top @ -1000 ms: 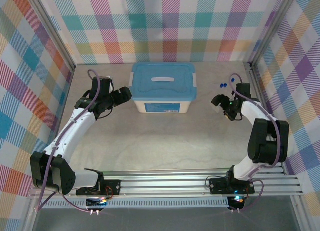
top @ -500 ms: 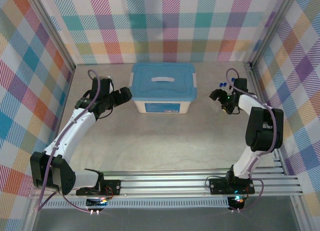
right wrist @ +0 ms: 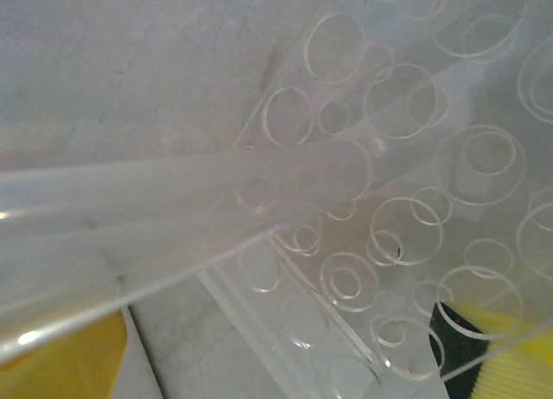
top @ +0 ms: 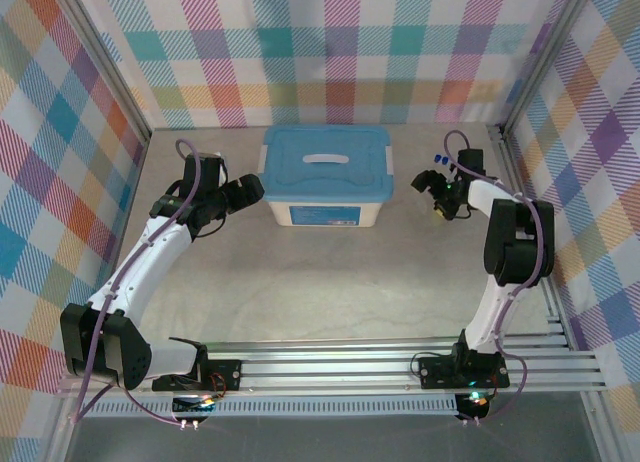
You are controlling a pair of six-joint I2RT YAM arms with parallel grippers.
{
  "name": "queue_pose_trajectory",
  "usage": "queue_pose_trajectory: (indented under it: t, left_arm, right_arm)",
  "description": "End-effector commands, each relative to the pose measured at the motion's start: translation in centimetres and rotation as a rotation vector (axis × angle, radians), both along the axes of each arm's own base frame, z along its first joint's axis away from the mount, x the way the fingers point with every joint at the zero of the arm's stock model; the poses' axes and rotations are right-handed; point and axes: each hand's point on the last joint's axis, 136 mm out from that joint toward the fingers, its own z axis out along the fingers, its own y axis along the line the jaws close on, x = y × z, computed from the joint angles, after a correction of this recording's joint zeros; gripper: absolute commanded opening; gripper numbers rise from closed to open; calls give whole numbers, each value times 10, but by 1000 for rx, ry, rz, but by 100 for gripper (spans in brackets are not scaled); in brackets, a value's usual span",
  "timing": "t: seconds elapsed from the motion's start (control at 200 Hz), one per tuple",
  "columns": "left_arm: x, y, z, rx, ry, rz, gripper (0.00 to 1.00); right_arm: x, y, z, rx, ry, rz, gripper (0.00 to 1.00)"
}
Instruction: Organize the chemistry lab equipment
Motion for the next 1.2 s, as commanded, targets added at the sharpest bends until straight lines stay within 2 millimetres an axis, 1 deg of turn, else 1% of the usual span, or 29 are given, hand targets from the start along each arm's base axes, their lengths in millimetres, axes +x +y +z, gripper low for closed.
queue_pose_trajectory:
  t: [0.0, 0.08, 0.185, 0.305, 0.385, 0.565, 0.695, 0.865, 0.895, 0.925, 0.935, 1.005, 1.035, 1.05, 1.125, 1.14, 1.145, 1.195]
  left_arm:
    - [4, 2, 4, -4, -14, 9, 85]
    - [4, 3, 1, -4, -9, 9, 85]
    - [5, 3, -2, 1, -5, 13, 85]
    - [6, 5, -9, 15, 7, 21, 85]
    - [6, 9, -11, 30, 5, 37, 85]
    - [4, 18, -12, 47, -22, 79, 86]
    - [5, 24, -19, 64, -28, 111, 87]
    - [8, 43, -25, 143, -47, 191, 90]
    - [8, 47, -25, 155, -57, 204, 91]
    - [7, 49, -25, 164, -67, 214, 99]
    - [8, 50, -24, 166, -73, 216, 100]
    - [7, 54, -22, 183, -109, 229, 100]
    - [4, 57, -25, 196, -107, 233, 100]
    - [7, 57, -20, 193, -140, 237, 100]
    - [7, 60, -19, 217, -170, 230, 100]
    - [7, 60, -18, 222, -176, 229, 100]
    - [7, 60, -19, 226, -178, 228, 100]
    - [9, 61, -21, 267, -197, 205, 100]
  right_arm:
    - [20, 15, 15, 44, -57, 13, 91]
    - [25, 19, 19, 36, -67, 12, 92]
    - [30, 17, 21, 31, -75, -5, 92]
    - [25, 15, 24, 18, -71, -23, 92]
    - [12, 13, 28, -7, -75, -30, 93]
    - [-25, 7, 56, -72, -124, -23, 96]
    - [-48, 1, 75, -129, -142, -13, 97]
    - [-72, -13, 92, -236, -167, -17, 97]
    - [-75, -15, 93, -249, -171, -14, 98]
    - [-78, -17, 95, -264, -176, -16, 98]
    - [-79, -18, 95, -270, -177, -16, 98]
    - [-86, -25, 96, -324, -184, -20, 98]
    - [-89, -29, 95, -352, -182, -28, 98]
    - [-91, -32, 94, -370, -178, -37, 99]
    - [-99, -43, 92, -439, -184, -65, 99]
    - [-99, -43, 91, -455, -193, -66, 99]
    - [-101, -44, 88, -462, -188, -65, 99]
    - [-103, -44, 86, -509, -241, -50, 99]
